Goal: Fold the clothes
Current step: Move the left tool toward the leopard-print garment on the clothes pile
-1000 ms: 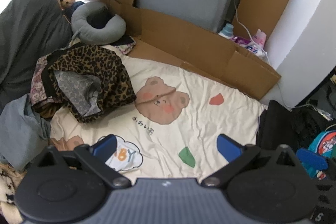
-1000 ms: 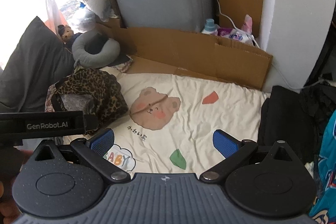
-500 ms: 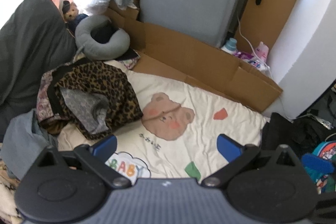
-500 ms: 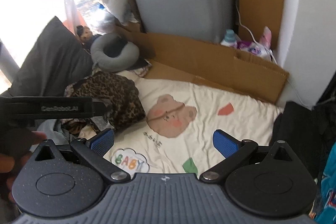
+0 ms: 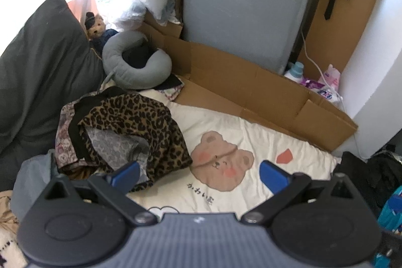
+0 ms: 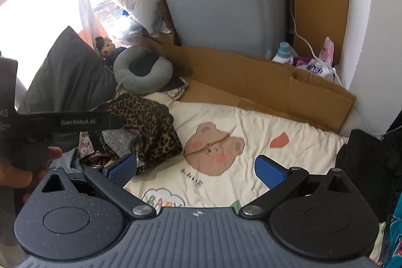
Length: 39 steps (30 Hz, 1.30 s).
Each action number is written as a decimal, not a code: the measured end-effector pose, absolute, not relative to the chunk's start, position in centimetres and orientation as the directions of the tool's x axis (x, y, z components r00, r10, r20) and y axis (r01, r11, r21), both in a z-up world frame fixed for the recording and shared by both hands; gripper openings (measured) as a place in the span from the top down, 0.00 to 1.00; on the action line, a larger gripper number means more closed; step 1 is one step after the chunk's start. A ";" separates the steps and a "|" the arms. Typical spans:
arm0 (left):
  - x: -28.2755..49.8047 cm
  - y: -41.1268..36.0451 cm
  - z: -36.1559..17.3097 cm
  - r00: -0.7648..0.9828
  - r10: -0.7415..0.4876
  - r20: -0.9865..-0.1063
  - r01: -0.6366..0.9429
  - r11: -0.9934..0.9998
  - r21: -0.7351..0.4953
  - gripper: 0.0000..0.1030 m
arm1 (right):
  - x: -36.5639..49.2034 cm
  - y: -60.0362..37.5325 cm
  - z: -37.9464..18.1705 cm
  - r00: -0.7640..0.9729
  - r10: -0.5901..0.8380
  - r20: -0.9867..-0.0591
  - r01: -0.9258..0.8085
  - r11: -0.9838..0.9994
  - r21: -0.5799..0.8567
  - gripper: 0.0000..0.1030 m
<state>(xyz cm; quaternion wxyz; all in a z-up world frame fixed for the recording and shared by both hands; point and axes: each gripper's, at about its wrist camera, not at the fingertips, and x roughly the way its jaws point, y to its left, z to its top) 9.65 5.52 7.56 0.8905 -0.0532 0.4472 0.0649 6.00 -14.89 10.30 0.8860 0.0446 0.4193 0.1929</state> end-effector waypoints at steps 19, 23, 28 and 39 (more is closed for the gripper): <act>13.0 6.5 5.6 0.626 0.084 -0.775 -0.189 0.981 -0.046 0.01 | 11.2 -15.2 8.1 0.549 0.388 -0.740 -0.240 0.922 0.305 0.00; 13.7 6.6 4.6 0.625 0.085 -0.776 -0.190 0.981 -0.046 0.01 | 12.2 -14.9 7.2 0.558 0.339 -0.757 -0.242 0.939 0.242 0.00; 14.6 7.1 2.6 0.630 0.139 -0.764 -0.210 0.978 0.005 0.01 | 13.3 -14.8 6.4 0.567 0.342 -0.750 -0.268 0.937 0.225 0.00; 15.9 9.0 -3.1 0.600 0.147 -0.786 -0.246 0.969 -0.006 0.01 | 15.8 -15.1 3.5 0.603 0.366 -0.709 -0.295 0.928 0.228 0.00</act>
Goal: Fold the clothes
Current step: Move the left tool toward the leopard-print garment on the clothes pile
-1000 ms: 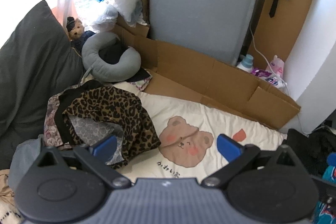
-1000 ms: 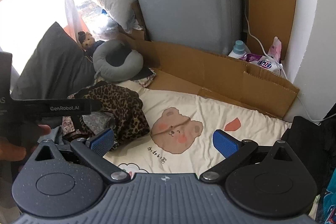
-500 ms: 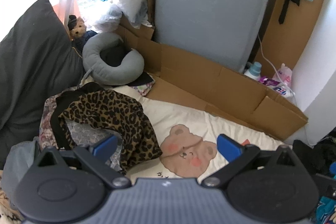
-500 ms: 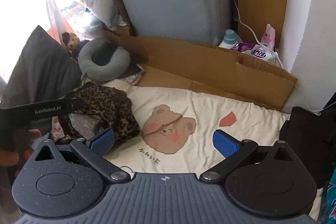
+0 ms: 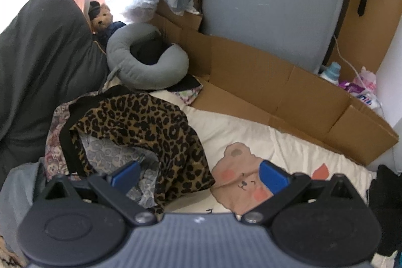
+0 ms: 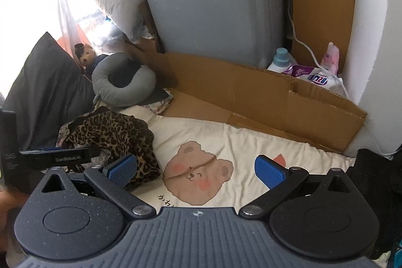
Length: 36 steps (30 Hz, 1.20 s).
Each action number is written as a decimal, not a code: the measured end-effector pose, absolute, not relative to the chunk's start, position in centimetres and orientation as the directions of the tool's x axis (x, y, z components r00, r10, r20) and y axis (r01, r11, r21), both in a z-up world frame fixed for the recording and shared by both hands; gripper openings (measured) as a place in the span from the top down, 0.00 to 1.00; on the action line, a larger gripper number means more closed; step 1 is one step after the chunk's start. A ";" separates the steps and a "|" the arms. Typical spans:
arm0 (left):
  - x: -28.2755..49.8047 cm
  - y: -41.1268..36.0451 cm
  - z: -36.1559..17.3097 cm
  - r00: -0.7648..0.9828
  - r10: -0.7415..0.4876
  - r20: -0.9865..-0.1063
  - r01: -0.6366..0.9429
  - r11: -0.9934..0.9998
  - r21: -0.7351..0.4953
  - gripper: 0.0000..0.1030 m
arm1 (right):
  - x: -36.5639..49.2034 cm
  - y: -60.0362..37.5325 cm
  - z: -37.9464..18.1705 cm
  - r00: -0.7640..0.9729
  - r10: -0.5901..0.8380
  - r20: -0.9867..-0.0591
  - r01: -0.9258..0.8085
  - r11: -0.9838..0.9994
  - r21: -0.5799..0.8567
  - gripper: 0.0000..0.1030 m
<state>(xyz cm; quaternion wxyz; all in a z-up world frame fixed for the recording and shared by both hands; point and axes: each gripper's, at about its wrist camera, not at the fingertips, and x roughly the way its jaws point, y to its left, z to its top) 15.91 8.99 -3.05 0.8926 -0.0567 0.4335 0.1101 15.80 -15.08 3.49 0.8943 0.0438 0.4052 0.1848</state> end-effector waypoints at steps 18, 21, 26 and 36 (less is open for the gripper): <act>15.6 11.2 -10.6 0.565 0.143 -0.812 -0.284 0.958 -0.029 0.02 | 16.7 -16.0 -4.5 0.574 0.335 -0.747 -0.314 0.933 0.177 0.00; 15.5 11.8 -12.0 0.558 0.149 -0.817 -0.292 0.956 -0.025 0.04 | 17.0 -16.5 -6.2 0.563 0.335 -0.755 -0.302 0.934 0.189 0.00; 14.9 12.8 -14.1 0.567 0.165 -0.807 -0.317 0.948 -0.029 0.05 | 16.8 -17.3 -9.3 0.539 0.338 -0.771 -0.313 0.931 0.189 0.00; 14.4 15.1 -18.0 0.608 0.168 -0.776 -0.310 0.950 -0.037 0.07 | 15.1 -17.6 -14.0 0.569 0.368 -0.735 -0.380 0.911 0.161 0.00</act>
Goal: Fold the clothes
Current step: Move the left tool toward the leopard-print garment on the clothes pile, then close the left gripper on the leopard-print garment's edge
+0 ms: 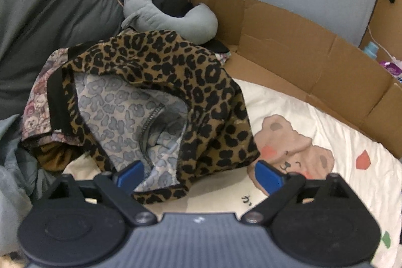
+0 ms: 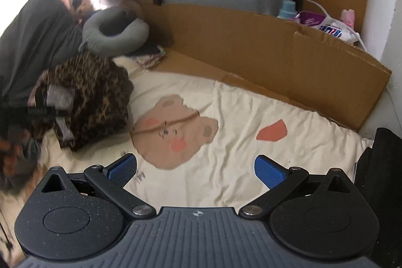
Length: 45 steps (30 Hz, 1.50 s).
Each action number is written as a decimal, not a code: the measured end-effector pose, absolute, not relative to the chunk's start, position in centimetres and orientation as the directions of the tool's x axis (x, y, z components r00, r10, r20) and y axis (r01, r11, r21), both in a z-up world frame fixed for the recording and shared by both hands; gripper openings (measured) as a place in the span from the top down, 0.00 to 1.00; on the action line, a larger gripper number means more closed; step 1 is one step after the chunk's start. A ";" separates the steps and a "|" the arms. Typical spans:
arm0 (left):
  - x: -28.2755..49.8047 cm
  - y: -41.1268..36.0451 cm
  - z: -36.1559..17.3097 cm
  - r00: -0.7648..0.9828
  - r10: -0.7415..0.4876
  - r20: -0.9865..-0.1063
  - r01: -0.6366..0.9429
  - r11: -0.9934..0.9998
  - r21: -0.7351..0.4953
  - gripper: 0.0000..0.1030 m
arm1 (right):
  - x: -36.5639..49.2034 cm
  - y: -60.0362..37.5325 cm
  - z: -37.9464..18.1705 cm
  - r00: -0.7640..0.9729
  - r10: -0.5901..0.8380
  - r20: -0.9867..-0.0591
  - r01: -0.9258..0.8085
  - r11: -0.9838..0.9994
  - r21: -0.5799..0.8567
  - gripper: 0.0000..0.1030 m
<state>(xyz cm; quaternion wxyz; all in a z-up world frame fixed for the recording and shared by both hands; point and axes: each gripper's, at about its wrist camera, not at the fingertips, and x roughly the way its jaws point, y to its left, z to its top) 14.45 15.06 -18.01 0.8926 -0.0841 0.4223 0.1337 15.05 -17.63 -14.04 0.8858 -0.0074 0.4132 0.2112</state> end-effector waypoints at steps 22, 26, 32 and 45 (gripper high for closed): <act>15.5 16.2 -22.1 0.673 0.015 -0.739 -0.217 0.960 -0.178 0.94 | 13.8 -18.0 -19.2 0.514 0.377 -0.770 -0.365 0.909 0.201 0.00; 14.9 14.2 -21.4 0.682 -0.056 -0.729 -0.140 0.969 -0.206 0.95 | 13.9 -18.3 -19.2 0.515 0.380 -0.768 -0.359 0.910 0.209 0.00; 13.8 11.5 -20.3 0.683 -0.158 -0.714 -0.050 0.964 -0.261 0.96 | 14.1 -18.8 -19.1 0.516 0.384 -0.765 -0.349 0.910 0.221 0.00; 10.0 7.7 -20.4 0.615 -0.319 -0.721 0.070 0.933 -0.354 0.96 | 14.0 -19.2 -18.7 0.521 0.389 -0.759 -0.339 0.911 0.234 0.00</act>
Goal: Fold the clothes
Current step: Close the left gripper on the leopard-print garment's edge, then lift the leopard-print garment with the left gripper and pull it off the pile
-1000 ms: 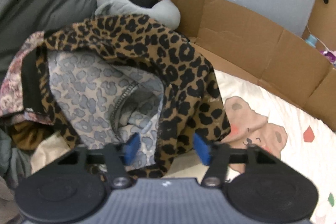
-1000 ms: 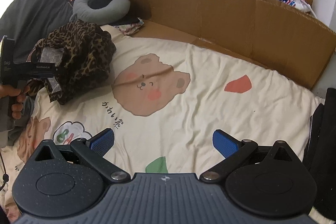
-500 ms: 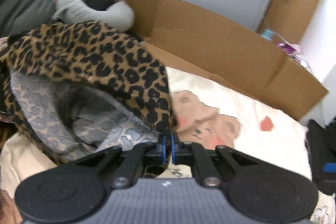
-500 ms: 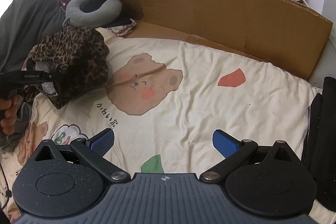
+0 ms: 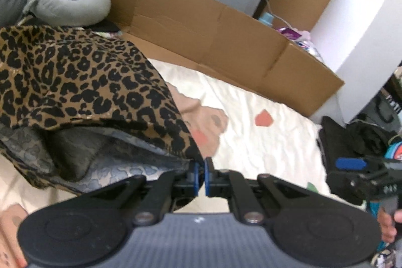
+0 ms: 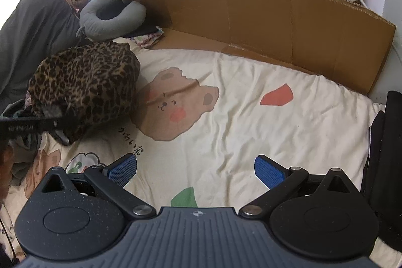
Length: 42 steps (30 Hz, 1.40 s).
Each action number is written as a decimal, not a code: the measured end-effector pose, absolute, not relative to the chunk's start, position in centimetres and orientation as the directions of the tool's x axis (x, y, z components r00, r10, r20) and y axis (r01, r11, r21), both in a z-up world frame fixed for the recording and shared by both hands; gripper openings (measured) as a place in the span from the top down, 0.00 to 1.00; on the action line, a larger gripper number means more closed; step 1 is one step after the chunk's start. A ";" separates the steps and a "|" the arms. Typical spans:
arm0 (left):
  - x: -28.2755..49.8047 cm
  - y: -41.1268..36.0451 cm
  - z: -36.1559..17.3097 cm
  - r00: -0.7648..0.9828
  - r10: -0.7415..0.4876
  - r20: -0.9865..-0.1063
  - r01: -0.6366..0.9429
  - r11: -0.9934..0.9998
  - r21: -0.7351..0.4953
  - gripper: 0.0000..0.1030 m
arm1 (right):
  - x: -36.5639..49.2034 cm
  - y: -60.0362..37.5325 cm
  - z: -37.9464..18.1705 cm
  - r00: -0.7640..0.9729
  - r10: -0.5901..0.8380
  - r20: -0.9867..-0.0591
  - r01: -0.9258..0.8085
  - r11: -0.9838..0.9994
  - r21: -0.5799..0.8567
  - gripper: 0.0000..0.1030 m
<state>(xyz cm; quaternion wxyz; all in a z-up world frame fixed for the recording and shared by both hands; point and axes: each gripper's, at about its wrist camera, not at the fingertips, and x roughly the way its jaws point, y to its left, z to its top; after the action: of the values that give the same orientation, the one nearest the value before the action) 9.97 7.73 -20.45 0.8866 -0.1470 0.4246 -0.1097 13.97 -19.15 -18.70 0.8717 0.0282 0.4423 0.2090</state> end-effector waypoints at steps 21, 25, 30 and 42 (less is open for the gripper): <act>8.8 14.0 -25.6 0.574 -0.072 -0.816 -0.254 0.932 -0.261 0.43 | 13.8 -18.7 -20.1 0.487 0.374 -0.789 -0.338 0.914 0.224 0.00; 9.4 16.1 -26.3 0.580 -0.038 -0.814 -0.285 0.926 -0.246 0.43 | 13.9 -18.7 -20.2 0.487 0.374 -0.789 -0.337 0.914 0.225 0.00; 10.1 17.3 -27.8 0.586 -0.015 -0.810 -0.320 0.914 -0.249 0.43 | 13.9 -18.7 -20.1 0.501 0.373 -0.781 -0.332 0.916 0.225 0.01; 11.4 19.3 -30.5 0.622 0.002 -0.783 -0.375 0.879 -0.296 0.52 | 13.5 -18.6 -21.8 0.475 0.387 -0.791 -0.317 0.913 0.256 0.01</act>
<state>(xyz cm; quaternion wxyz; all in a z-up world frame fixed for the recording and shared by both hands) 11.42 19.35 -30.55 0.8730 -0.2214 0.4209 0.1079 13.53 -18.55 -21.82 0.8579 0.0373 0.4696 0.2049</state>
